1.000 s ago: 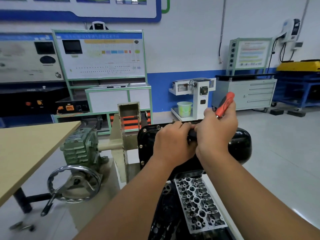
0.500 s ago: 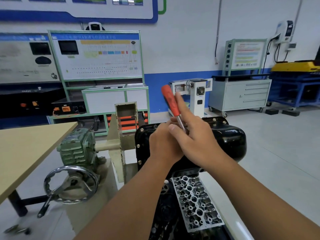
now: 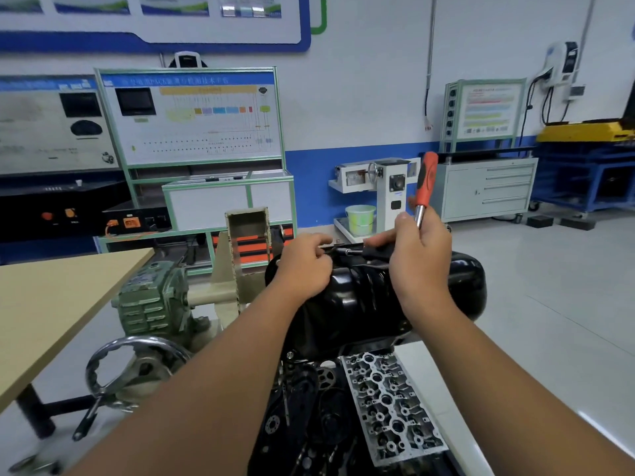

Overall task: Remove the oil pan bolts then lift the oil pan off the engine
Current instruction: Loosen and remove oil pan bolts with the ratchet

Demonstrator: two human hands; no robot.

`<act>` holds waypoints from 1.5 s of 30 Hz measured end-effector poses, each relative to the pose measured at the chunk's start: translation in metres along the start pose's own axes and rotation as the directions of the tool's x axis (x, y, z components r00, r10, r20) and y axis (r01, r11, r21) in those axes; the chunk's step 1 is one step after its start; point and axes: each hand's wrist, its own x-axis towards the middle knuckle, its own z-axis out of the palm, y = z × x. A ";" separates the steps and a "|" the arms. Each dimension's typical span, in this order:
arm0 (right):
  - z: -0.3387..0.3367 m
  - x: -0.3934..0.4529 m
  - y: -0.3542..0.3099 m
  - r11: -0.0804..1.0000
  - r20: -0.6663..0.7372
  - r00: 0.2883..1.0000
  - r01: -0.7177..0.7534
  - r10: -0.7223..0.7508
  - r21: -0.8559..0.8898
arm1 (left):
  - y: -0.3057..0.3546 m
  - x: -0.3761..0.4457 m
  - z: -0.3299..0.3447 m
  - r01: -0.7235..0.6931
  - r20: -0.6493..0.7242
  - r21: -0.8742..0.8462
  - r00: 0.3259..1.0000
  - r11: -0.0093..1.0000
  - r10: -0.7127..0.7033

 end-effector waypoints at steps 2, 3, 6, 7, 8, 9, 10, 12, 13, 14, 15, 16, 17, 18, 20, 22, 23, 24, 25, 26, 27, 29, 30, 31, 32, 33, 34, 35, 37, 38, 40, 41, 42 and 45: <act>-0.006 -0.004 0.006 0.999 0.039 0.998 0.043 -0.042 -0.016 | 0.006 0.008 0.001 0.005 -0.039 0.168 0.999 0.986 0.001; -0.008 -0.007 0.009 0.997 0.066 0.995 0.074 -0.072 -0.027 | 0.008 0.012 0.000 0.024 -0.071 0.299 0.997 0.954 -0.003; -0.010 -0.015 0.015 0.979 0.165 0.972 0.183 -0.167 -0.086 | 0.015 0.024 -0.003 0.087 -0.068 0.486 0.996 0.869 -0.061; -0.011 -0.017 0.016 0.971 0.210 0.959 0.216 -0.190 -0.105 | 0.016 0.028 -0.002 0.097 -0.046 0.490 0.995 0.866 -0.085; -0.012 -0.017 0.018 0.961 0.259 0.943 0.248 -0.211 -0.120 | 0.016 0.031 0.000 0.095 -0.032 0.499 0.995 0.862 -0.091; -0.014 -0.018 0.019 0.953 0.304 0.926 0.275 -0.226 -0.127 | 0.017 0.032 0.002 0.085 -0.023 0.516 0.996 0.853 -0.085; -0.016 -0.019 0.020 0.948 0.339 0.911 0.291 -0.235 -0.126 | 0.018 0.034 0.003 0.068 -0.014 0.532 0.997 0.844 -0.071; -0.019 -0.019 0.021 0.952 0.365 0.901 0.287 -0.233 -0.103 | 0.017 0.038 0.005 0.029 0.007 0.546 0.999 0.837 -0.039; -0.019 -0.019 0.022 0.959 0.352 0.909 0.270 -0.224 -0.087 | 0.017 0.039 0.005 0.013 0.014 0.547 1.000 0.837 -0.025; -0.018 -0.019 0.023 0.966 0.321 0.922 0.249 -0.215 -0.069 | 0.018 0.039 0.005 -0.002 0.015 0.554 1.000 0.832 -0.008; -0.016 -0.019 0.024 0.972 0.270 0.940 0.229 -0.207 -0.051 | 0.018 0.039 0.005 -0.017 0.008 0.566 1.000 0.824 0.015; -0.013 -0.019 0.025 0.979 0.207 0.960 0.201 -0.191 -0.032 | 0.019 0.038 0.006 -0.032 0.001 0.581 0.999 0.813 0.039; -0.010 -0.018 0.025 0.986 0.140 0.977 0.165 -0.162 -0.008 | 0.019 0.037 0.005 -0.048 -0.001 0.595 0.998 0.802 0.060; -0.007 -0.019 0.025 0.992 0.081 0.989 0.123 -0.124 0.018 | 0.020 0.035 0.004 -0.066 -0.003 0.598 0.996 0.799 0.084; -0.005 -0.021 0.024 0.996 0.015 0.996 0.085 -0.086 0.031 | 0.022 0.028 0.002 -0.136 0.001 0.535 0.987 0.834 0.160; -0.005 -0.023 0.023 0.993 0.020 0.994 0.112 -0.112 -0.033 | 0.024 0.012 0.002 -0.267 0.037 0.320 0.962 0.909 0.270; -0.005 -0.024 0.021 0.991 0.035 0.992 0.121 -0.119 -0.064 | 0.024 0.001 0.003 -0.347 0.063 0.229 0.938 0.910 0.342; -0.006 -0.023 0.019 0.989 0.052 0.992 0.122 -0.118 -0.080 | 0.024 -0.010 0.004 -0.430 0.095 0.190 0.903 0.882 0.420; -0.007 -0.022 0.017 0.989 0.072 0.991 0.117 -0.111 -0.085 | 0.024 -0.019 0.006 -0.513 0.138 0.198 0.858 0.835 0.495; -0.008 -0.021 0.016 0.991 0.105 0.990 0.107 -0.098 -0.084 | 0.022 -0.026 0.007 -0.579 0.175 0.217 0.815 0.786 0.552; -0.009 -0.021 0.014 0.992 0.152 0.985 0.093 -0.080 -0.083 | 0.021 -0.030 0.007 -0.621 0.192 0.240 0.784 0.747 0.590; -0.008 -0.025 0.011 0.995 0.238 0.970 0.060 -0.039 -0.079 | 0.020 -0.035 0.006 -0.661 0.165 0.286 0.747 0.694 0.644; -0.007 -0.027 0.009 0.997 0.258 0.966 0.025 -0.007 -0.067 | 0.020 -0.038 0.005 -0.664 0.133 0.303 0.740 0.684 0.659; -0.006 -0.029 0.008 0.999 0.250 0.968 -0.029 0.037 -0.035 | 0.021 -0.041 0.006 -0.657 0.102 0.308 0.742 0.688 0.663; -0.004 -0.031 0.005 0.995 0.205 0.975 -0.098 0.091 0.026 | 0.022 -0.045 0.008 -0.647 0.076 0.296 0.750 0.703 0.657; -0.001 -0.033 0.002 0.979 0.120 0.980 -0.174 0.161 0.108 | 0.022 -0.048 0.009 -0.631 0.057 0.279 0.763 0.723 0.644; 0.002 -0.035 -0.001 0.953 0.003 0.971 -0.234 0.238 0.191 | 0.023 -0.050 0.010 -0.615 0.032 0.264 0.776 0.743 0.630; 0.005 -0.038 -0.001 0.937 -0.122 0.949 -0.256 0.290 0.236 | 0.023 -0.052 0.010 -0.596 0.000 0.256 0.788 0.761 0.616; 0.012 -0.043 -0.002 0.956 -0.222 0.937 -0.234 0.270 0.178 | 0.024 -0.056 0.013 -0.557 -0.056 0.260 0.807 0.789 0.588; 0.015 -0.045 0.000 0.973 -0.151 0.964 -0.206 0.220 0.102 | 0.025 -0.057 0.015 -0.529 -0.077 0.270 0.821 0.804 0.566; 0.018 -0.043 0.001 0.991 0.136 0.985 -0.098 0.109 -0.086 | 0.027 -0.060 0.017 -0.445 -0.122 0.294 0.861 0.846 0.494; 0.016 -0.038 -0.001 0.981 0.292 0.954 -0.004 0.061 -0.193 | 0.029 -0.062 0.017 -0.409 -0.130 0.302 0.877 0.861 0.463; 0.013 -0.033 -0.005 0.956 0.420 0.907 0.085 0.044 -0.282 | 0.029 -0.062 0.015 -0.409 -0.118 0.316 0.878 0.856 0.463; 0.002 -0.019 -0.008 0.919 0.508 0.856 0.123 0.093 -0.375 | 0.032 -0.059 0.007 -0.607 0.044 0.377 0.766 0.699 0.642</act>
